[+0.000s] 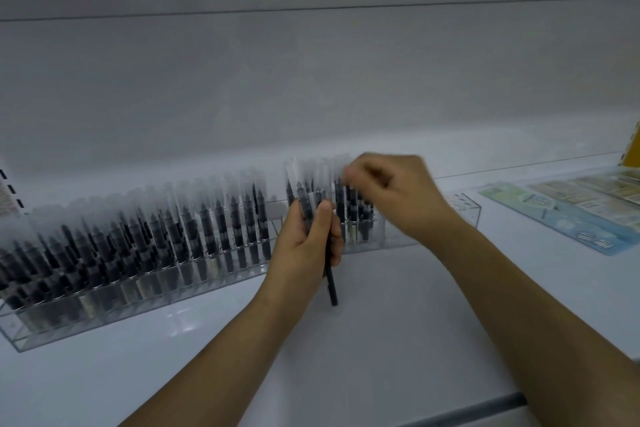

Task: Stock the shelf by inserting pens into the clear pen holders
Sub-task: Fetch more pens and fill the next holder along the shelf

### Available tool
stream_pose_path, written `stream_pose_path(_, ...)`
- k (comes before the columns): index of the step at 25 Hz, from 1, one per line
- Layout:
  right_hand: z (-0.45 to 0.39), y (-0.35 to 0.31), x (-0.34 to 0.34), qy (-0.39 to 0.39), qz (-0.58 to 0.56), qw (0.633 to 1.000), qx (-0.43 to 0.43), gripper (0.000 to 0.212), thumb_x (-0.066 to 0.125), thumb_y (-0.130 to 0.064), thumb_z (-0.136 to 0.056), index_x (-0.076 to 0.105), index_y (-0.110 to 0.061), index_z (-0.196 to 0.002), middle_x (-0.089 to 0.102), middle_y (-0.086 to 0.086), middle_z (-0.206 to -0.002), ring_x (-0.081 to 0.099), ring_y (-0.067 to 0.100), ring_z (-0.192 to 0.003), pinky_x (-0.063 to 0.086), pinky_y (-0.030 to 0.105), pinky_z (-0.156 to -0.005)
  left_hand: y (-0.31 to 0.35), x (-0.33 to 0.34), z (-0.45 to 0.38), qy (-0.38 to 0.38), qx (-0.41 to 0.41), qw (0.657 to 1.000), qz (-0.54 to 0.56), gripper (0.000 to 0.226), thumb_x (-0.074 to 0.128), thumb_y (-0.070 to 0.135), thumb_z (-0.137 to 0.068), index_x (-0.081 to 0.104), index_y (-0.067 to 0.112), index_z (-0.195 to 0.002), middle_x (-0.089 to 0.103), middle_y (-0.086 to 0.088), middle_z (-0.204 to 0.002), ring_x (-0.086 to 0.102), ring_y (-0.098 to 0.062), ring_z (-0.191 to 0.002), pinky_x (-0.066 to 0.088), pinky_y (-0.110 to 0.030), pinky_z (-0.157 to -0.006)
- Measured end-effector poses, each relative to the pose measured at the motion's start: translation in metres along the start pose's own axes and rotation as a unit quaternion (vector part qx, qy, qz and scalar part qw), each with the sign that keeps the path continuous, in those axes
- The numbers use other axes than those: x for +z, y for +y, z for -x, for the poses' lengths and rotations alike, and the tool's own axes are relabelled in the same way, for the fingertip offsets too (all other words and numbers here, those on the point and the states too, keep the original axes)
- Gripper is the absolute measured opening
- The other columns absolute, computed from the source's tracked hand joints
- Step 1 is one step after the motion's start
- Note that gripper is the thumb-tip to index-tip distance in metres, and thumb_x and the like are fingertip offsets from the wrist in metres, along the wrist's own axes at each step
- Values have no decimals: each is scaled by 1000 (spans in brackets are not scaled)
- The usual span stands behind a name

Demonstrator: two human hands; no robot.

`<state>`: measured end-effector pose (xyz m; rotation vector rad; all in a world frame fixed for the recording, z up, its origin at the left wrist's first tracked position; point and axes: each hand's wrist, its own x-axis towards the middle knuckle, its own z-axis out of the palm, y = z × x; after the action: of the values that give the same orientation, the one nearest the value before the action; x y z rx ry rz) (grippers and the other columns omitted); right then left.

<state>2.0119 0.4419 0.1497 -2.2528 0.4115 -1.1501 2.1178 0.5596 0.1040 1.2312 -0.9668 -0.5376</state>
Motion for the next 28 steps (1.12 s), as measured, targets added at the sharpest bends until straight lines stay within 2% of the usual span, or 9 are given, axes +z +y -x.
stream_pose_path(2,2,-1,13,-108,31,994,-10,20,64,-42,-91,68,-28,-77,65,-7,-65,51,3,-54,42,15,-55,-1,1,-1,-5,6,1000,-5,24,43,30,-103,48,10,-91,54,-6,-70,48,-19,-60,44,-24,-52)
stream_pose_path(5,-1,1,12,-68,-17,998,5,18,67,-30,-92,70,-34,-75,64,-21,-62,54,-1,-52,40,11,-54,-3,0,-4,-14,-3,1000,-4,20,42,27,-104,50,11,-95,58,-3,-73,52,-19,-61,46,-27,-54)
stream_pose_path(8,-4,2,0,85,-132,986,62,18,60,-17,-96,74,-19,-84,70,-12,-68,51,3,-44,39,15,-45,-6,2,-2,-35,-18,999,-13,21,41,26,-104,52,9,-98,60,-1,-74,53,-14,-56,45,-27,-52)
stream_pose_path(10,-8,5,-14,252,-214,941,66,18,54,-13,-98,68,-9,-87,71,3,-75,54,17,-46,40,21,-45,-8,2,-1,-43,-22,999,-10,22,42,26,-104,55,9,-101,59,1,-72,50,-16,-55,42,-29,-52)
stream_pose_path(12,-11,12,-23,337,-205,918,51,17,51,-17,-98,63,-9,-87,70,8,-76,59,24,-50,43,25,-50,-8,2,-1,-36,-27,999,6,21,43,27,-104,58,12,-103,57,3,-71,47,-16,-54,39,-31,-53)
stream_pose_path(20,-15,43,-10,107,59,990,66,24,48,-23,-103,62,-9,-89,69,8,-74,66,5,-54,54,14,-57,-6,0,-3,-26,-18,998,54,26,42,32,-103,58,12,-107,45,1,-61,34,-11,-46,30,-23,-43)
stream_pose_path(23,-15,48,-10,17,119,991,67,23,49,-26,-102,62,-14,-88,69,1,-72,65,3,-52,58,24,-63,-6,-1,-6,-18,-46,997,56,24,43,30,-103,51,8,-106,40,2,-59,29,-10,-46,25,-22,-42)
stream_pose_path(26,-15,49,-15,8,163,985,47,25,51,-32,-100,64,-17,-84,69,-4,-68,64,9,-51,58,32,-63,-6,-1,-7,-4,-67,995,68,24,41,20,-105,45,8,-125,40,2,-59,27,-10,-45,21,-21,-41)
stream_pose_path(28,-15,50,-18,-17,195,980,32,28,53,-31,-99,64,-16,-79,66,-6,-66,66,11,-53,58,37,-65,-7,-2,-7,-8,-69,995,67,12,40,16,-104,44,9,-114,42,2,-59,27,-10,-46,21,-22,-42)
